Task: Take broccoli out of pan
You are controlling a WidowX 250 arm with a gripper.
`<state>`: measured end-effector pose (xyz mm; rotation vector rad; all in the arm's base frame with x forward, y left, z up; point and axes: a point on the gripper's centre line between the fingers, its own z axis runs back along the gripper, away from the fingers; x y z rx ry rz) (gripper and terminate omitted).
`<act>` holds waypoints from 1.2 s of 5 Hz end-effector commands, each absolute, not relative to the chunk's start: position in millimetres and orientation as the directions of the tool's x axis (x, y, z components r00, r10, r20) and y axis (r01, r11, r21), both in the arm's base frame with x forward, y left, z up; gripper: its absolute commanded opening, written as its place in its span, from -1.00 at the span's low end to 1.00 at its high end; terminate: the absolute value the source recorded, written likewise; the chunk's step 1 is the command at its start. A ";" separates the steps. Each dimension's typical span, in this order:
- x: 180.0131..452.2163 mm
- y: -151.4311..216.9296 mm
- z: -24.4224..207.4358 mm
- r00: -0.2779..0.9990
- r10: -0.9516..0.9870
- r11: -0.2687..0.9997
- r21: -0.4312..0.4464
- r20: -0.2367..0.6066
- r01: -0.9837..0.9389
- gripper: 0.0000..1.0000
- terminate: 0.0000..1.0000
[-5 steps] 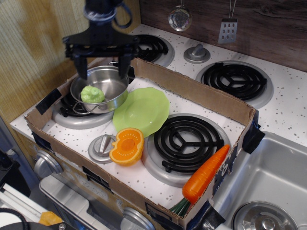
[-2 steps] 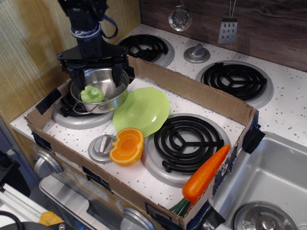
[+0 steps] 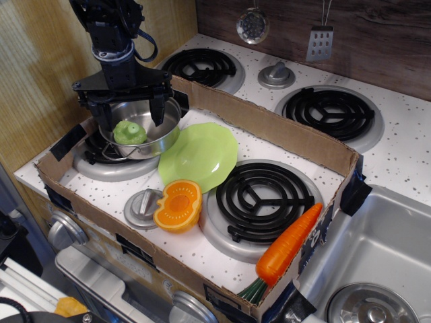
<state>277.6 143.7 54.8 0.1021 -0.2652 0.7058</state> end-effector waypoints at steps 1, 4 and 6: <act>274.3 142.1 46.8 0.720 0.636 0.755 -0.029 0.276 -0.656 1.00 -1.00; 271.5 144.7 41.3 0.720 0.637 0.754 -0.026 0.274 -0.657 -1.00 -1.00; 279.0 144.0 60.9 0.731 0.618 0.763 0.004 0.288 -0.646 -1.00 -1.00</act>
